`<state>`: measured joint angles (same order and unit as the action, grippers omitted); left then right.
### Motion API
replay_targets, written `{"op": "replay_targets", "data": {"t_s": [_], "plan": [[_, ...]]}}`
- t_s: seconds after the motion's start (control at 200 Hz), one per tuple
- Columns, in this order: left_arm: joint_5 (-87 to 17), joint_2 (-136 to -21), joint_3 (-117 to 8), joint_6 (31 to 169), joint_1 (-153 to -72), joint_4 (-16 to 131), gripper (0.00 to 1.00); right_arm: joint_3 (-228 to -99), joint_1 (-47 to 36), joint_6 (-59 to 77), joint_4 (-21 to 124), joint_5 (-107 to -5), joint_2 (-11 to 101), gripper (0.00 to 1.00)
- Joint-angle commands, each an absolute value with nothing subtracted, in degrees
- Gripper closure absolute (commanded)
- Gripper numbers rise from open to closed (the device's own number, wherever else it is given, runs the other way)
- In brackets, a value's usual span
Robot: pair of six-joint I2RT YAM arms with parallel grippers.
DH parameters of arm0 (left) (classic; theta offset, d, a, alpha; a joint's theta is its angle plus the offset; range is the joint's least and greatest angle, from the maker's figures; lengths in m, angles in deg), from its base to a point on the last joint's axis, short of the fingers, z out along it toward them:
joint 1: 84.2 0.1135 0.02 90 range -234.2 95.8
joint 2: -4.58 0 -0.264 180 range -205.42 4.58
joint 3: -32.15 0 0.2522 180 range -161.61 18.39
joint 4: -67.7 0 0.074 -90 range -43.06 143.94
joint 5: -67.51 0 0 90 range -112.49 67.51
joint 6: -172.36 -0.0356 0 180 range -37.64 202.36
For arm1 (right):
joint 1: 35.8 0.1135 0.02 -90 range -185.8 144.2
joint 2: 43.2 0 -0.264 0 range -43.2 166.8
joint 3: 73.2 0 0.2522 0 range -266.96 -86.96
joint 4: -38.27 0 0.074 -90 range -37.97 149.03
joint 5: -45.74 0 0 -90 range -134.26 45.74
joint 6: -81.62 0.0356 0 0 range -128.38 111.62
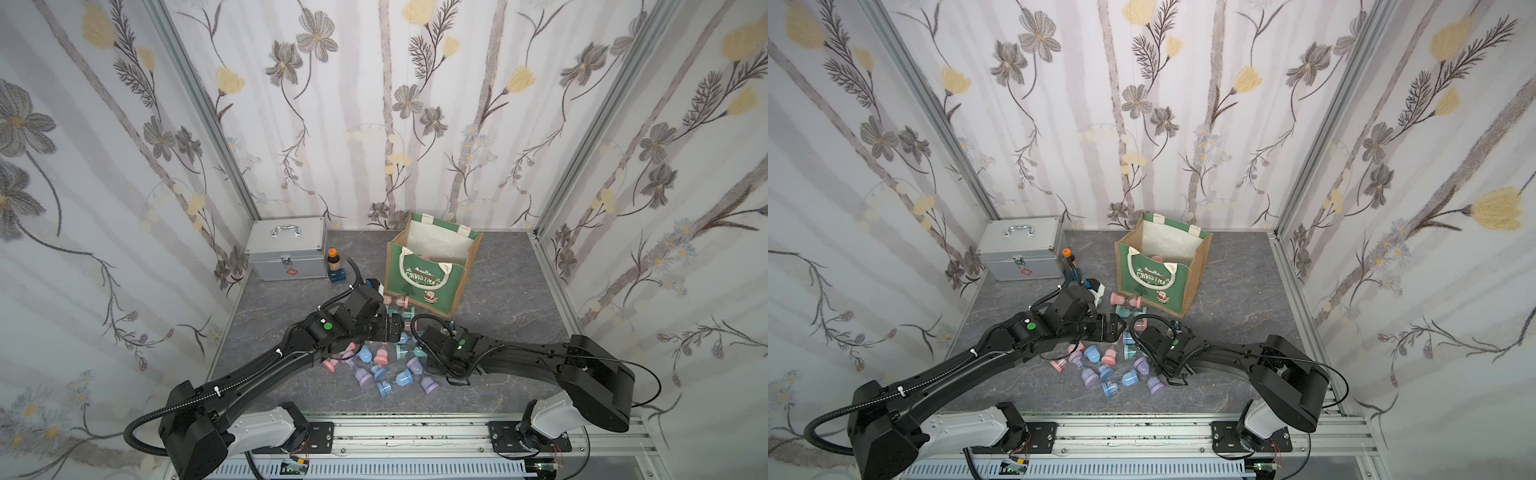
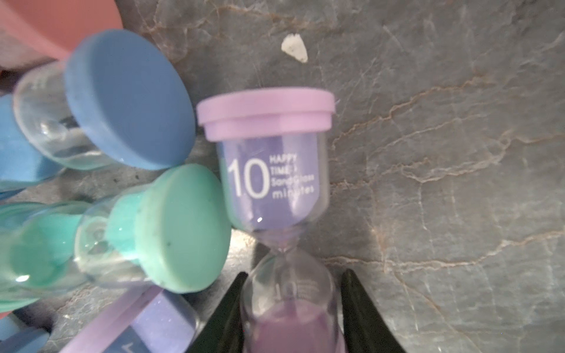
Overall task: Put the hourglass into the canvas bag
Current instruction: Pick up the hourglass from the center of the board.
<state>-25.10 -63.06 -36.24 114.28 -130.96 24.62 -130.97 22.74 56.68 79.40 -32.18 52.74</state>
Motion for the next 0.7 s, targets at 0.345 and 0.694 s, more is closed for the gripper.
{"op": "replay_targets", "data": {"t_s": [0.345, 0.694], "plan": [[-24.1, -62.3, -37.5, 114.6, -131.0, 25.4, 0.0, -131.5, 22.5, 56.8, 80.3, -31.8, 46.7, 0.75], [-24.1, -62.5, -38.9, 114.3, -131.0, 25.9, 0.0, -132.4, 21.1, 56.6, 80.7, -30.9, 40.1, 0.8]]}}
